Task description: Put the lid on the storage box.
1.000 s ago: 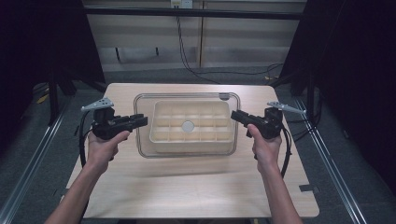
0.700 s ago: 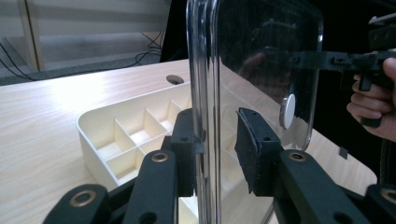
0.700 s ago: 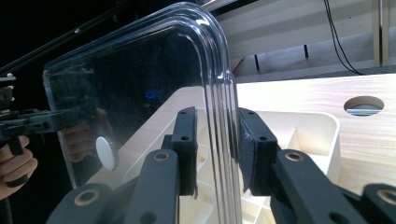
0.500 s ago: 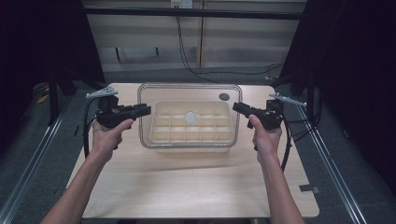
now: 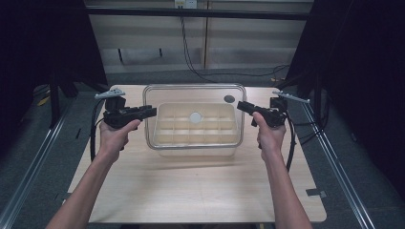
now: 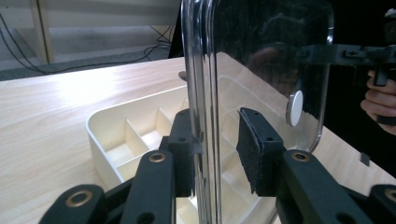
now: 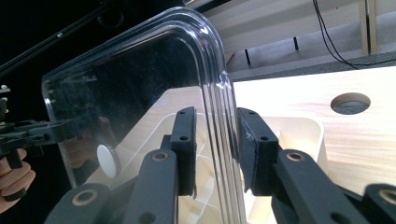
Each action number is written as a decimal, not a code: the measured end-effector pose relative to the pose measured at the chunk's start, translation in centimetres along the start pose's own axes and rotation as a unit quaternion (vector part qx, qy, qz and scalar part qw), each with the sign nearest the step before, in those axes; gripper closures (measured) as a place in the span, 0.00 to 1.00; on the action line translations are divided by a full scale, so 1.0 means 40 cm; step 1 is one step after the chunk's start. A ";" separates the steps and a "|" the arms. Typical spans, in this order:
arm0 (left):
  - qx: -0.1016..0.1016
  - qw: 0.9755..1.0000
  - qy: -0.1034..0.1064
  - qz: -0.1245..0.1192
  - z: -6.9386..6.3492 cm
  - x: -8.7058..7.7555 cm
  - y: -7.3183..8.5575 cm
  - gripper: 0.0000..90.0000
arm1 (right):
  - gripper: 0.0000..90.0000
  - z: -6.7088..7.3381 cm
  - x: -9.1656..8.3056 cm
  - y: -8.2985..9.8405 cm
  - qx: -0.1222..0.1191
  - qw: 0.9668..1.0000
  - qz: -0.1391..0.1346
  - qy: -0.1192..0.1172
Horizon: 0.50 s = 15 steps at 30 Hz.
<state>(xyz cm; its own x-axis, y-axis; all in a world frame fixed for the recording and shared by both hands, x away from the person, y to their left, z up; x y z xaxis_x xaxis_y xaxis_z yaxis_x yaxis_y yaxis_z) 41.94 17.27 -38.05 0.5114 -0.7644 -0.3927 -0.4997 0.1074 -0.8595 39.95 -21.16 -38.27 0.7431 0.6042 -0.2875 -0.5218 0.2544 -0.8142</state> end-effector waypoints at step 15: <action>-0.008 1.000 -0.013 0.018 0.026 0.039 -0.002 0.72 | 0.78 -0.029 0.029 -0.001 0.009 1.000 0.016 0.013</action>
<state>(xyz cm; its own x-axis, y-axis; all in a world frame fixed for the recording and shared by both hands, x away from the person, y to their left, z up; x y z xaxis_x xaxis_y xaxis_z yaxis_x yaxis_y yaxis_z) 43.51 16.72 -38.91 0.5109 -0.7428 -0.4327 -0.5295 0.1246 -0.8391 41.31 -21.35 -39.13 0.7361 0.5932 -0.3260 -0.5527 0.2487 -0.7954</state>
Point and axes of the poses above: each handheld gripper's, and its own axes: x roughly forward along the jaws, y roughly out of its underside, z roughly to its left, the point moved 5 cm from there along x, roughly forward along the jaws
